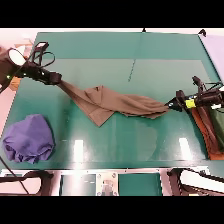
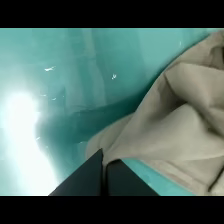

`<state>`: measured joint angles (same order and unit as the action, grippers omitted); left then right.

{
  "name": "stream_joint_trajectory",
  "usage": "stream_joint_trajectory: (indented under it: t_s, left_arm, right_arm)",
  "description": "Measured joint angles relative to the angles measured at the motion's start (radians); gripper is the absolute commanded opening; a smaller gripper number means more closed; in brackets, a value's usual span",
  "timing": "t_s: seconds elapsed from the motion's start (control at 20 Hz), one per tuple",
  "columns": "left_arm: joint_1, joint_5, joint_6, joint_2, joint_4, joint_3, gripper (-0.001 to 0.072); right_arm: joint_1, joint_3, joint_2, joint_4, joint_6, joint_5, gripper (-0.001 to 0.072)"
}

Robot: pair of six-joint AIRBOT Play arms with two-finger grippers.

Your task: Fold the shirts.

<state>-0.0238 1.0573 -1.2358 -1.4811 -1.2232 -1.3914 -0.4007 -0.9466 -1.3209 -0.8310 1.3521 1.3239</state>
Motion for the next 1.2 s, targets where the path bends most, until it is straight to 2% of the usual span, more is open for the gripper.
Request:
stream_joint_trajectory:
  t_s: [0.3, 0.55, 0.8, 0.85, 0.9, 0.95, 1.05, 1.1, 1.15, 1.2]
  left_arm:
    - [0.002, -0.023, 0.031, -0.024, 0.035, -0.004, 0.0023]
    - [0.003, -0.055, 0.049, -0.056, 0.069, -0.003, 0.0023]
    - [-0.011, -0.155, 0.064, -0.124, 0.073, -0.008, 0.0025]
    - [-0.014, -0.164, 0.064, -0.139, 0.074, -0.013, 0.0279]
    - [-0.018, -0.164, 0.064, -0.151, 0.076, -0.02, 0.064]
    - [-0.019, -0.155, 0.061, -0.16, 0.078, -0.033, 0.0673]
    - [-0.025, -0.09, 0.035, -0.171, 0.079, -0.085, 0.0673]
    - [-0.032, -0.034, 0.017, -0.174, 0.077, -0.125, 0.0673]
    - [-0.042, 0.025, -0.004, -0.176, 0.077, -0.166, 0.0673]
    - [-0.051, 0.096, -0.026, -0.177, 0.078, -0.205, 0.0673]
  right_arm:
    - [0.001, 0.047, 0.015, 0.017, -0.024, -0.109, 0.0024]
    - [0.0, 0.07, 0.017, 0.019, -0.027, -0.13, 0.0023]
    - [0.0, 0.215, 0.051, 0.023, -0.022, -0.127, 0.0023]
    - [0.0, 0.242, 0.061, 0.028, -0.02, -0.13, 0.0023]
    - [0.0, 0.261, 0.068, 0.031, -0.019, -0.135, 0.0023]
    - [0.0, 0.274, 0.073, 0.032, -0.019, -0.14, 0.0023]
    - [0.0, 0.275, 0.08, 0.035, -0.019, -0.151, 0.0033]
    - [0.0, 0.264, 0.082, 0.037, -0.018, -0.156, 0.0174]
    - [0.0, 0.25, 0.083, 0.039, -0.018, -0.161, 0.0369]
    - [0.0, 0.231, 0.084, 0.039, -0.018, -0.162, 0.0441]
